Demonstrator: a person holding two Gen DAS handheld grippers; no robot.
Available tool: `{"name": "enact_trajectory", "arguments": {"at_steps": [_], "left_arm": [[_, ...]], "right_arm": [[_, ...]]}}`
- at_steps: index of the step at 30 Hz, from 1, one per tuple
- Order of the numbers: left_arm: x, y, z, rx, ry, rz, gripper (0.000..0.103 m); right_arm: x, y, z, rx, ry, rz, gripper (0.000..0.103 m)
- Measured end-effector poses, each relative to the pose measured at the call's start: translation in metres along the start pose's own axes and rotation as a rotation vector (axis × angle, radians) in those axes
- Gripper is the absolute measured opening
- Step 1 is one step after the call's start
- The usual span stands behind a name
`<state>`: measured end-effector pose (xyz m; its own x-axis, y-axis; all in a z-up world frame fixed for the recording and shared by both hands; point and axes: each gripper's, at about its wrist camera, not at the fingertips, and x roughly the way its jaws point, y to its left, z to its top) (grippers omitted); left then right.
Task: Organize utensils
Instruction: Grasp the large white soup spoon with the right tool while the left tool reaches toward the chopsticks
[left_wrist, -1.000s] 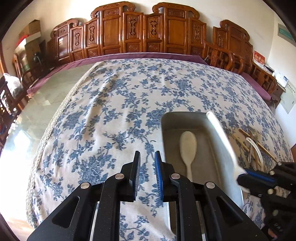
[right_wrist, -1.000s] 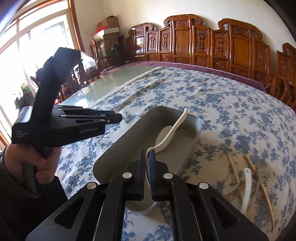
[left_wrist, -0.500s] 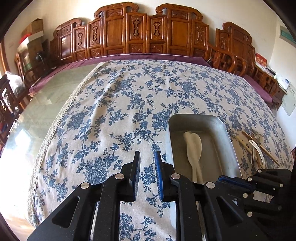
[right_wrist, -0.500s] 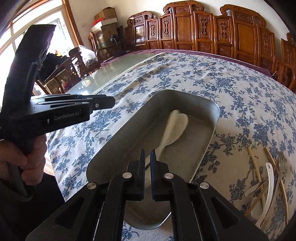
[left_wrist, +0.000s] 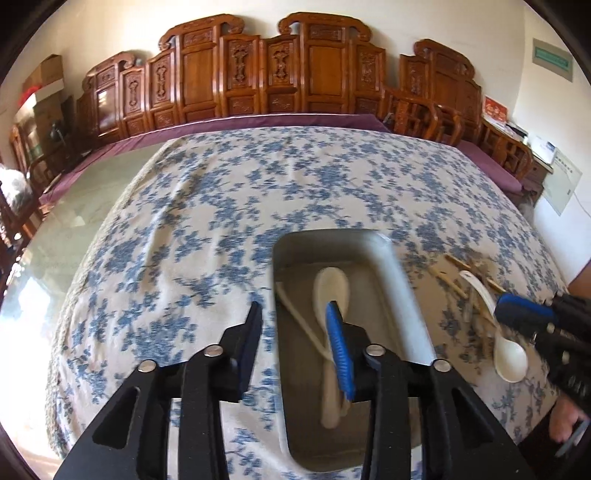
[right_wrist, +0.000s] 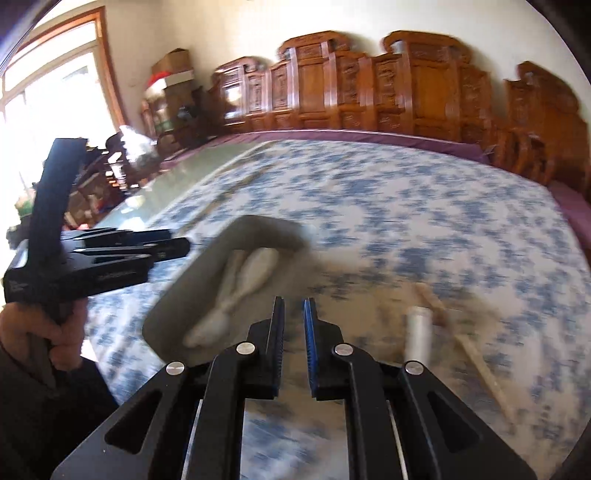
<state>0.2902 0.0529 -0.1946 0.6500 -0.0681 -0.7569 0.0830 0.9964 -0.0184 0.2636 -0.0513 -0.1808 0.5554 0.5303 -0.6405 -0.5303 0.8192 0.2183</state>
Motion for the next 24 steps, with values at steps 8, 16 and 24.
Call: {"name": "enact_trajectory", "arguments": {"at_steps": [8,16,24], "left_arm": [[0.002,-0.045,0.003,0.063,-0.008,-0.065,0.038],[0.008,-0.069,-0.004,0.09,0.012,-0.097,0.038],[0.008,-0.084,-0.01,0.112,0.013,-0.123,0.038]], "right_arm": [[0.002,-0.045,-0.028,-0.024,0.077,-0.153,0.018],[0.023,-0.063,-0.048,0.032,0.131,-0.174,0.024],[0.037,-0.069,-0.057,0.079,0.174,-0.149,0.024]]}}
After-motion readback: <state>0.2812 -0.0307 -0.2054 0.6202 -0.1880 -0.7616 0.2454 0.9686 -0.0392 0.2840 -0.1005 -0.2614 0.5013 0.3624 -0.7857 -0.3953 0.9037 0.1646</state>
